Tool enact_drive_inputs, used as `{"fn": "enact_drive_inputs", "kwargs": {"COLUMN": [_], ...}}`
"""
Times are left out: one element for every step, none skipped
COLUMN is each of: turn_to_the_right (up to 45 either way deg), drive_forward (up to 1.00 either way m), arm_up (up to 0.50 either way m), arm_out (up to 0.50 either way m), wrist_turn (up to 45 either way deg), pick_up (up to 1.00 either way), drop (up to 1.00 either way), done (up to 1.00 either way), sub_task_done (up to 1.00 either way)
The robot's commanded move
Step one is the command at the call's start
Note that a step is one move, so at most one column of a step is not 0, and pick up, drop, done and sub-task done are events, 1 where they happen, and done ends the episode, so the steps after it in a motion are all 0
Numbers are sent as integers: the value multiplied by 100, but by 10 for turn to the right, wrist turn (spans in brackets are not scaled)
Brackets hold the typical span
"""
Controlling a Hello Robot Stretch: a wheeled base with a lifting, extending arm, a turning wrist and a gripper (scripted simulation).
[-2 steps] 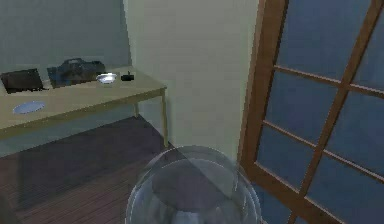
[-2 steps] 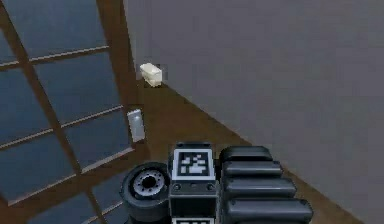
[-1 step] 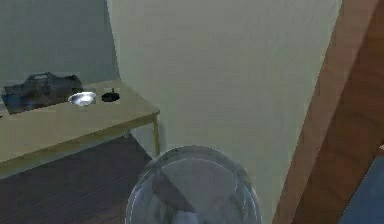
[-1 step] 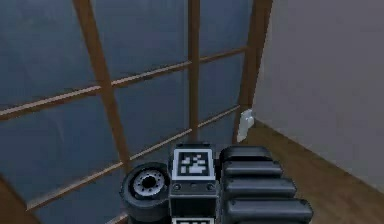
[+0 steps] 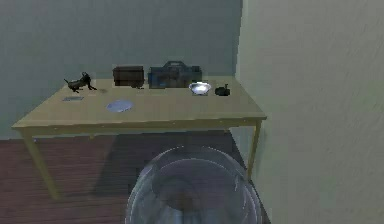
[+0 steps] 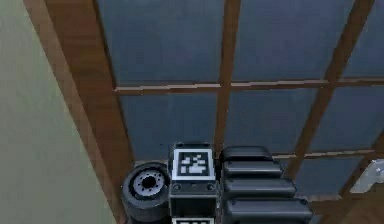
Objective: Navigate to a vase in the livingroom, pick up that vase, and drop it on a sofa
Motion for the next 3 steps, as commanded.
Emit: {"fn": "enact_drive_inputs", "kwargs": {"turn_to_the_right": [0, -360, 0], "drive_forward": [30, 0, 55], "arm_up": [0, 0, 0], "arm_out": [0, 0, 0], "wrist_turn": [0, 0, 0], "pick_up": [0, 0, 0], "drop": [0, 0, 0], "done": [0, 0, 0], "sub_task_done": [0, 0, 0]}}
